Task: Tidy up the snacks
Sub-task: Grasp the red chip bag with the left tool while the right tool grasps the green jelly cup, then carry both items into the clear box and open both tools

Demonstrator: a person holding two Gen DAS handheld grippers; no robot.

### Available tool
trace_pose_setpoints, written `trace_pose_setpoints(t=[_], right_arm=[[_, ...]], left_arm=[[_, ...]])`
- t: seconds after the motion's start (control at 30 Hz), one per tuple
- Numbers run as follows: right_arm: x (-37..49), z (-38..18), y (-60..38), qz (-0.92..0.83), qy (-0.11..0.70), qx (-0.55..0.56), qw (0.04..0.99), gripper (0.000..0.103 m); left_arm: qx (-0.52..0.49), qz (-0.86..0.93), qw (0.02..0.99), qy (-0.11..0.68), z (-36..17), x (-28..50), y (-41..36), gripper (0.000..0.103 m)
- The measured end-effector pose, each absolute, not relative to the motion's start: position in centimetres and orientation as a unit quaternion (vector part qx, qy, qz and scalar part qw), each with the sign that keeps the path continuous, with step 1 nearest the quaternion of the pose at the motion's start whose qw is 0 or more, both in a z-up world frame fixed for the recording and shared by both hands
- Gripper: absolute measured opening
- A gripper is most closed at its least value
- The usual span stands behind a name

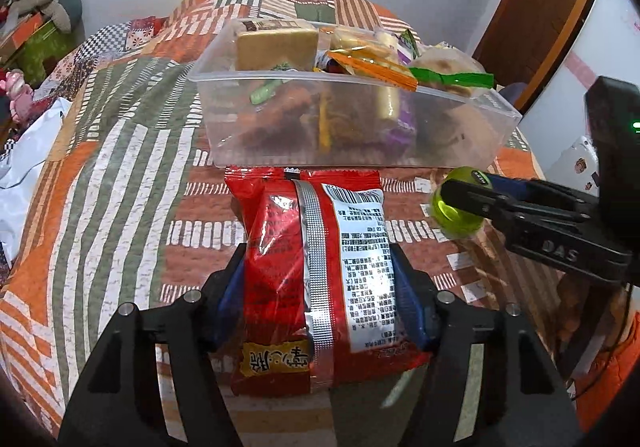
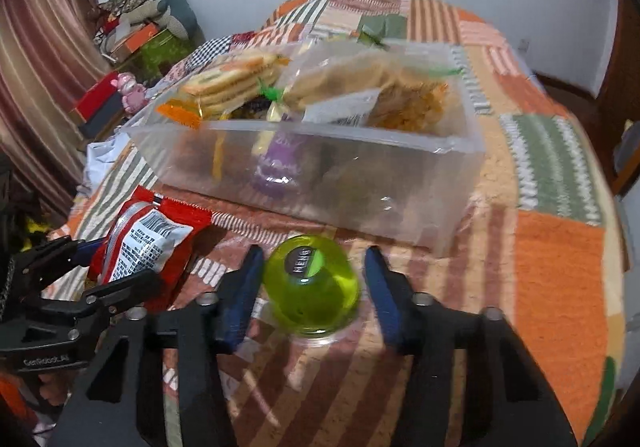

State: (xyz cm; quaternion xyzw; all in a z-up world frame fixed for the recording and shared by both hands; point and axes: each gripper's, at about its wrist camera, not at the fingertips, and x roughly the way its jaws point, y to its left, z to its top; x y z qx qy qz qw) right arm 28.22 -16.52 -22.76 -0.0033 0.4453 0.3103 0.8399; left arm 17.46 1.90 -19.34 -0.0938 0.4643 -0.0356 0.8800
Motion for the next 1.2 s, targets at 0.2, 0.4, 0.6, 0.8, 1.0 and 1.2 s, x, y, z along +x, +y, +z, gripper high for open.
trace_pose_setpoints(t=[0.2, 0.4, 0.6, 0.8, 1.0, 1.2], right_arm=[[27.0, -22.3, -16.8, 0.304, 0.432, -0.012, 0.849, 0.042], [26.0, -21.0, -17.9, 0.303, 0.416, -0.006, 0.857, 0.042], [25.4, -18.5, -18.9, 0.303, 0.386, 0.004, 0.871, 0.042], [25.2, -16.0, -19.3, 0.308, 0.349, 0.013, 0.885, 0.042], [26.1, -14.1, -19.0, 0.309, 0.321, 0.020, 0.895, 0.042], [27.5, -13.3, -18.7, 0.307, 0.304, 0.028, 0.902, 0.042]], left_arm=[[-0.093, -0.038, 0.889, 0.446, -18.0, 16.6, 1.8, 0.065], [-0.098, -0.033, 0.900, 0.423, -15.9, 15.7, 2.3, 0.065], [-0.100, -0.022, 0.910, 0.403, -13.9, 15.3, 3.4, 0.065], [-0.098, -0.011, 0.922, 0.375, -11.8, 15.9, 4.5, 0.065], [-0.092, -0.007, 0.933, 0.348, -9.8, 17.5, 5.1, 0.065], [-0.097, -0.008, 0.937, 0.335, -9.1, 20.1, 5.9, 0.065]])
